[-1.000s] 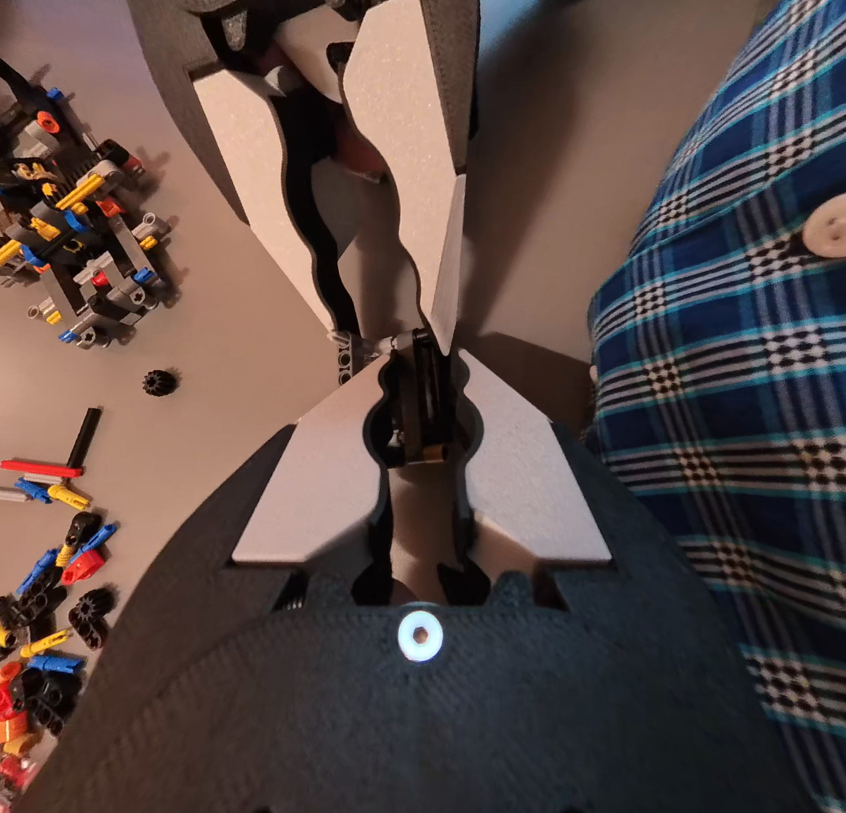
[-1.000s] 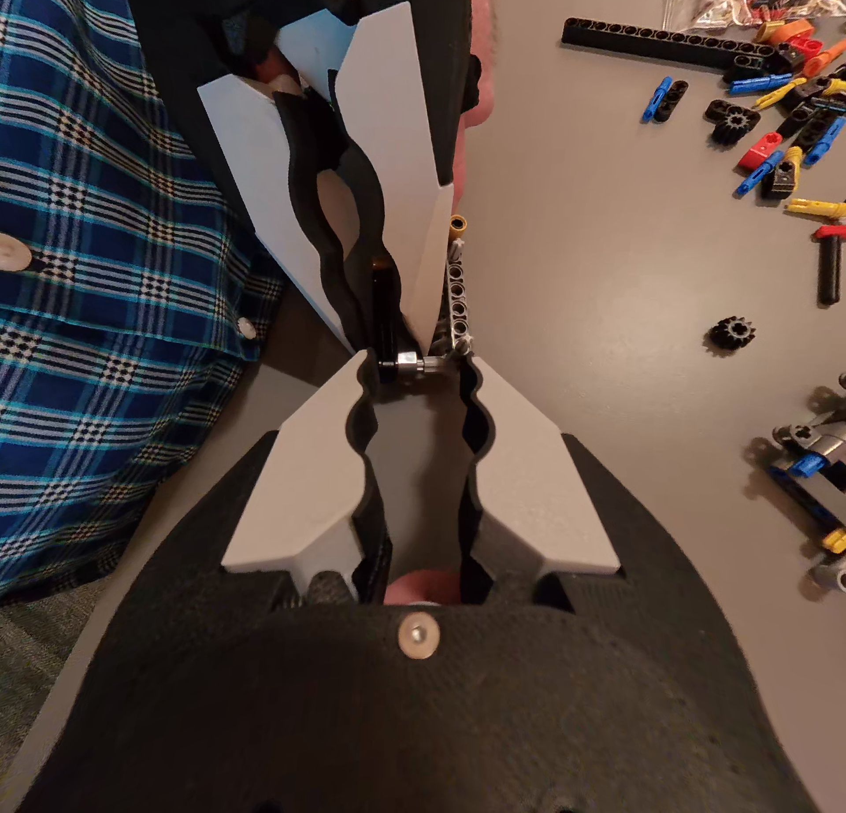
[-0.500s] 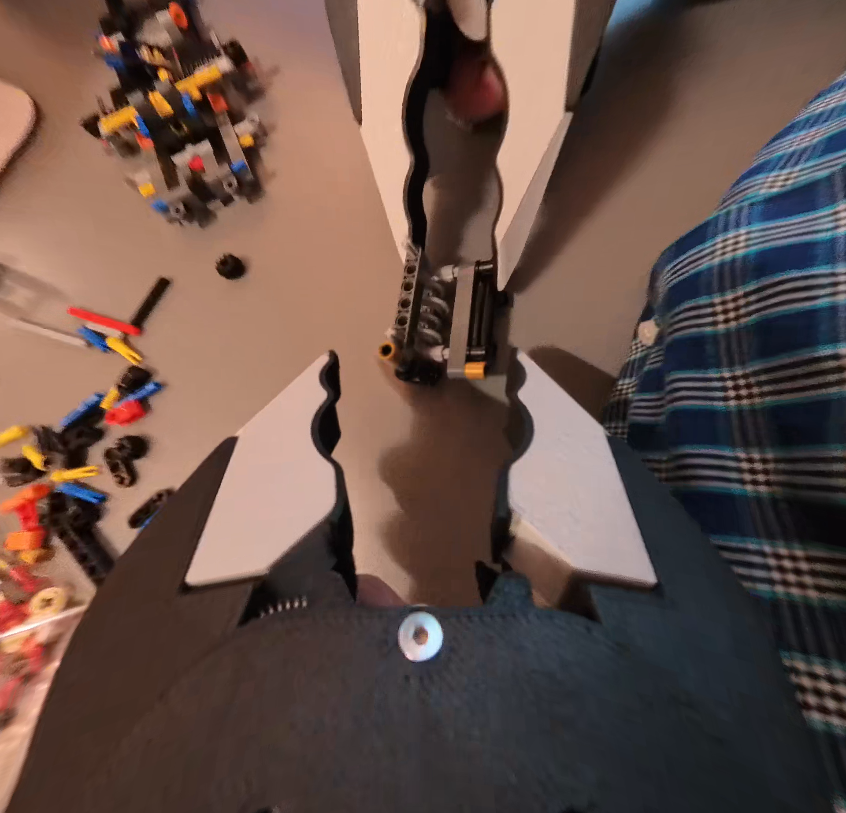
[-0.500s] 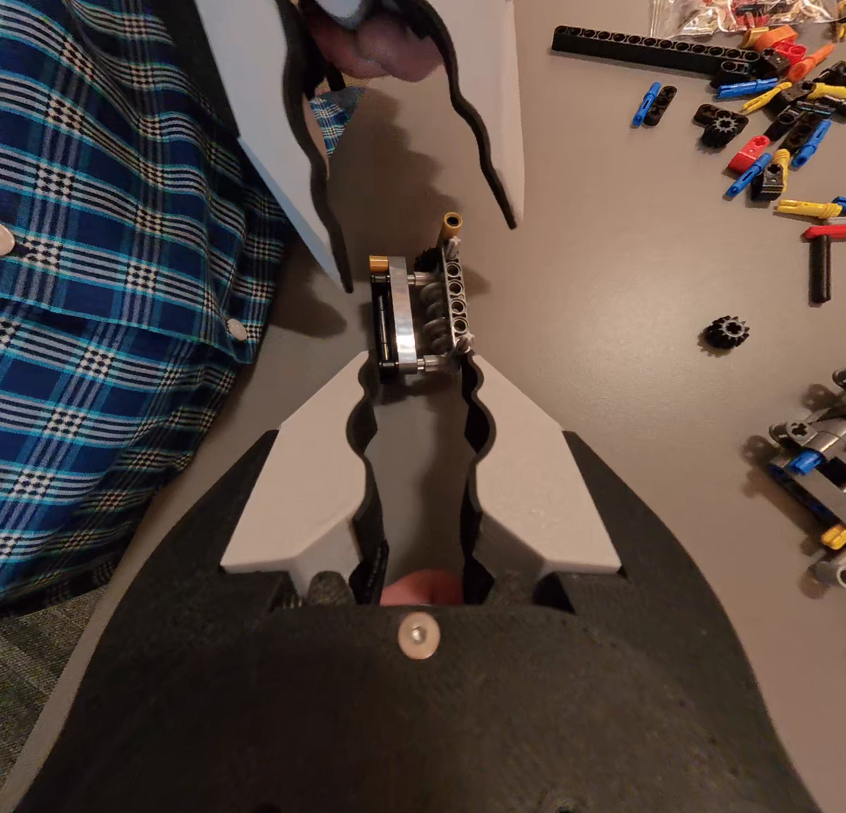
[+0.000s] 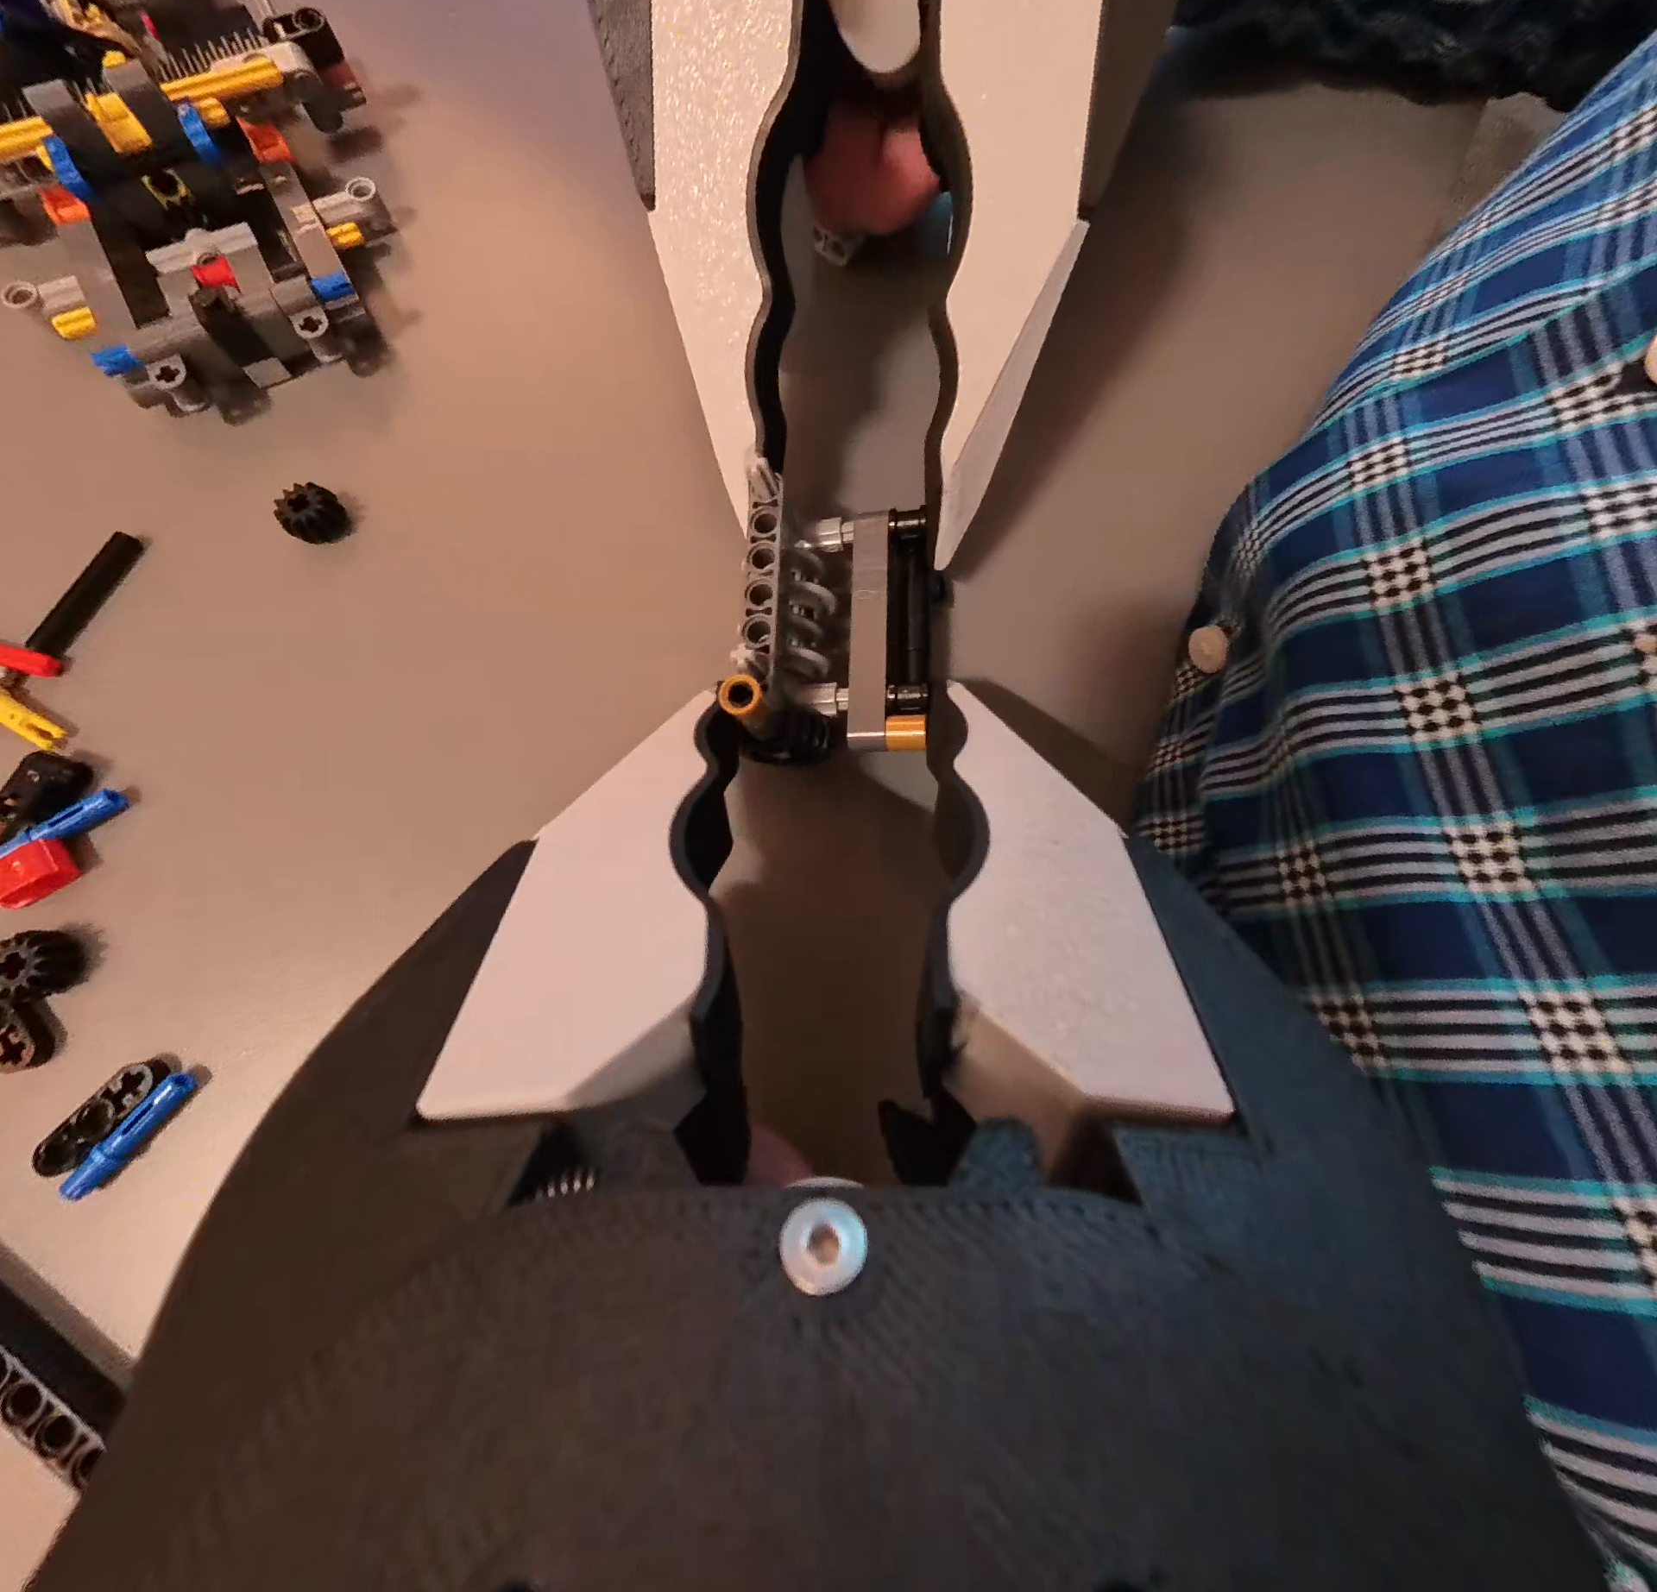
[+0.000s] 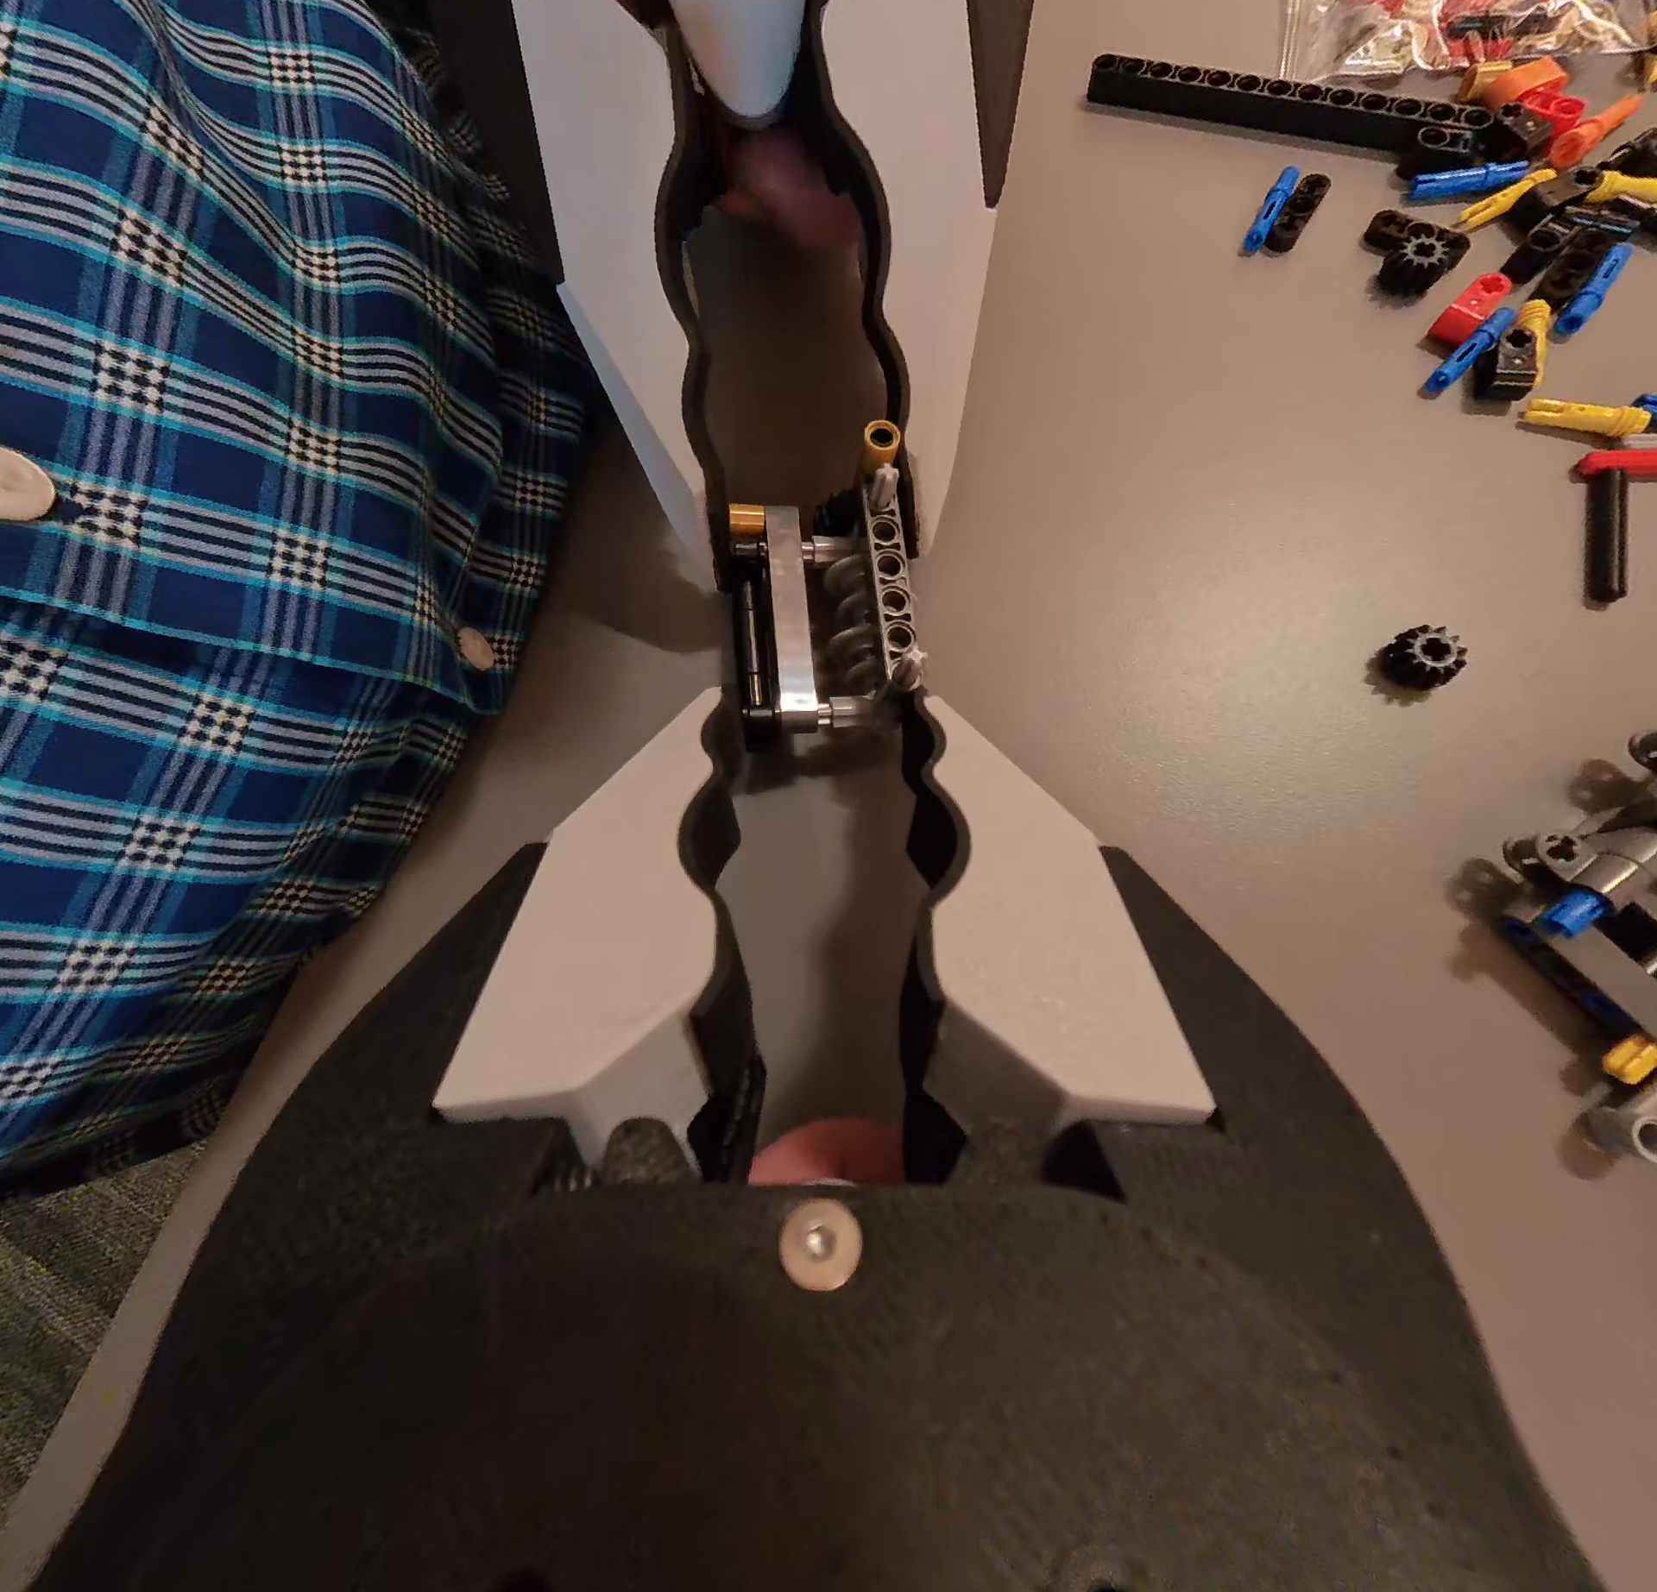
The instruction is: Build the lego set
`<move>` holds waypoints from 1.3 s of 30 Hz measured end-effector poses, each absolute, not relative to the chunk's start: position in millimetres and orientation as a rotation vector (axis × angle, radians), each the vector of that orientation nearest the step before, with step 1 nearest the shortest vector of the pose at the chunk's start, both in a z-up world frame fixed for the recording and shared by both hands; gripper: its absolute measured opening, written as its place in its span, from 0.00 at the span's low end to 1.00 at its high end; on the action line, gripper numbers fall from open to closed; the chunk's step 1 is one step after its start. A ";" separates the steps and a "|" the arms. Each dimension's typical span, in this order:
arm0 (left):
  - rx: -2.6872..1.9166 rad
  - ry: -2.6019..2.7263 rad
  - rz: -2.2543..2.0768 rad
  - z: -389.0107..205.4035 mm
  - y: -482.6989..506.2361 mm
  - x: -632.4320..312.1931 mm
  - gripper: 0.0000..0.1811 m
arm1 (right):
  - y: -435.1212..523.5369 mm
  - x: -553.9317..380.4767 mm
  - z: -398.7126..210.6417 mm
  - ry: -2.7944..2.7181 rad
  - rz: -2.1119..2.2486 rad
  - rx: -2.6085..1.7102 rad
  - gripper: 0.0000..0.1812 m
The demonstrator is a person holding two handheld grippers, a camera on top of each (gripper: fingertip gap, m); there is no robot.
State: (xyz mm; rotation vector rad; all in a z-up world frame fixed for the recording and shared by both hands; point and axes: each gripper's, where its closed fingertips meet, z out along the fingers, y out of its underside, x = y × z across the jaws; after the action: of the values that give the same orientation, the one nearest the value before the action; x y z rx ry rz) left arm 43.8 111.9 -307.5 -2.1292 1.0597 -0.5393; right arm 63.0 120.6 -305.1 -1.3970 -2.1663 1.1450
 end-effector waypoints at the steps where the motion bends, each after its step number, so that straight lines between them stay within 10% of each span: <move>1: -2.129 1.062 -0.543 -307.6 112.0 43.9 0.22 | 120.6 62.9 -305.2 -2.167 1.145 -1.397 0.18; 34: -2.081 1.185 -0.592 -306.3 110.6 44.6 0.20 | 120.2 68.3 -305.8 -2.174 1.136 -1.391 0.18; 39: -2.082 1.273 -0.436 -303.2 117.0 45.7 0.36 | 121.9 65.2 -305.8 -2.152 1.120 -1.401 0.18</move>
State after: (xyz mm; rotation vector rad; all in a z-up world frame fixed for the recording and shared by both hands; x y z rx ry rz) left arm 45.7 117.0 -303.2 -2.0822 1.2726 -0.4359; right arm 65.2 121.9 -305.8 -1.4011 -2.1524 1.1196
